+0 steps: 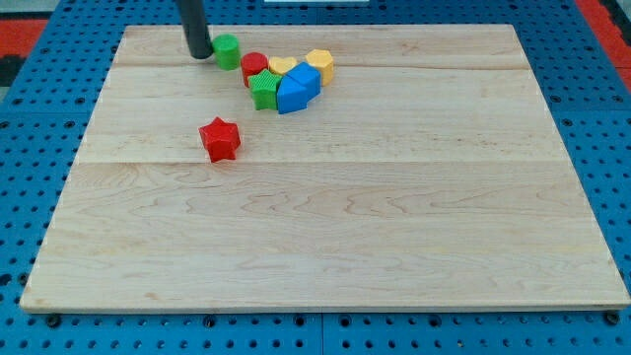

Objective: Slide the green circle diagonally top left to the red circle

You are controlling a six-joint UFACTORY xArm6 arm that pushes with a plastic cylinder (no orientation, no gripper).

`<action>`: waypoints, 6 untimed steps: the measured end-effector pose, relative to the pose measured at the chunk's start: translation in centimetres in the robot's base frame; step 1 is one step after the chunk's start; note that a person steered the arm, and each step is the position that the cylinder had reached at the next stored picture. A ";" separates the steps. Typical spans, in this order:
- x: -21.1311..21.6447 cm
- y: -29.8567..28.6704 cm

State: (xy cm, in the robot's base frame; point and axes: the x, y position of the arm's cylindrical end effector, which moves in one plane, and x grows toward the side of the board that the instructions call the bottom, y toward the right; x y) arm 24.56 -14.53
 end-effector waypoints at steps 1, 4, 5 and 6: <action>-0.1 0.8; -2.5 1.1; -2.4 -2.5; -2.1 -2.3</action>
